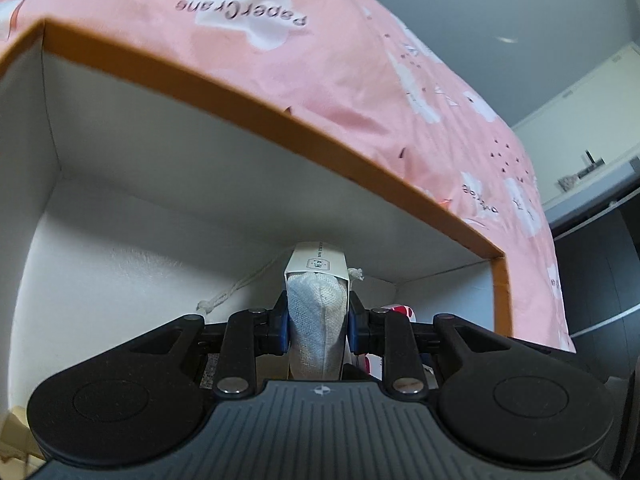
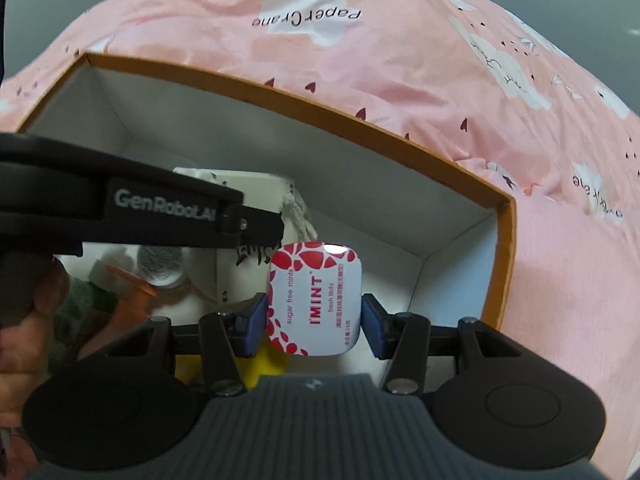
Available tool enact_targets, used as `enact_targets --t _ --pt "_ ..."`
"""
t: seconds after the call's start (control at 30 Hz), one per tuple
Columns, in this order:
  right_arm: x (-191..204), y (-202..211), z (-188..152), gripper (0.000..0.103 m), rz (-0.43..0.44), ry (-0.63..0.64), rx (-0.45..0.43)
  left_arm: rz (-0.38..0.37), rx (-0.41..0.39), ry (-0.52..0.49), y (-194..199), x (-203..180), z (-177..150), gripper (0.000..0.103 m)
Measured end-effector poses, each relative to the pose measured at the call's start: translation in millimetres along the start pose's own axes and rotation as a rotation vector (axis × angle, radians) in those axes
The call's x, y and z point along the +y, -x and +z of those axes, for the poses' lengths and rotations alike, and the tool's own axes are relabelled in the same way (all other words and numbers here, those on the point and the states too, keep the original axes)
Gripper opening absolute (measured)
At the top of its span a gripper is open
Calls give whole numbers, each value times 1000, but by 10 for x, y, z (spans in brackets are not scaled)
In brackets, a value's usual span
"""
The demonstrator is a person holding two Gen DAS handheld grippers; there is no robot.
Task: Organize rigid objects
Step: 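Carry the mint tin and pouch into the orange box with both tools, then open both tools to release the mint tin and pouch into the box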
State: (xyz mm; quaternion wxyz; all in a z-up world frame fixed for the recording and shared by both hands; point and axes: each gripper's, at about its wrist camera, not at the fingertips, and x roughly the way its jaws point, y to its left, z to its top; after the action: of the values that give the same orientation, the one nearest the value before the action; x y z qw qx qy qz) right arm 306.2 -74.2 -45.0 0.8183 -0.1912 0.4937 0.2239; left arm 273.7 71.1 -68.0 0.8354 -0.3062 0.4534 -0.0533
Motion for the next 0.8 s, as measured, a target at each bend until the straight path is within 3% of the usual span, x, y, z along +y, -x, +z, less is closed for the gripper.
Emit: enact_targets --t 0.4,0.53,0.67,0.8 --pt "-17 -288 30 50 -41 55 67 30 3 16 -45 15 -60 34" --pt "-17 -320 21 49 -51 65 68 107 -9 -1 -5 -8 -73 45" --pt "-27 -301 8 51 -51 74 55 145 -18 -45 20 -70 -88 48" --pt "89 -224 -44 58 -66 99 39 211 -40 -96 39 -195 -127 58"
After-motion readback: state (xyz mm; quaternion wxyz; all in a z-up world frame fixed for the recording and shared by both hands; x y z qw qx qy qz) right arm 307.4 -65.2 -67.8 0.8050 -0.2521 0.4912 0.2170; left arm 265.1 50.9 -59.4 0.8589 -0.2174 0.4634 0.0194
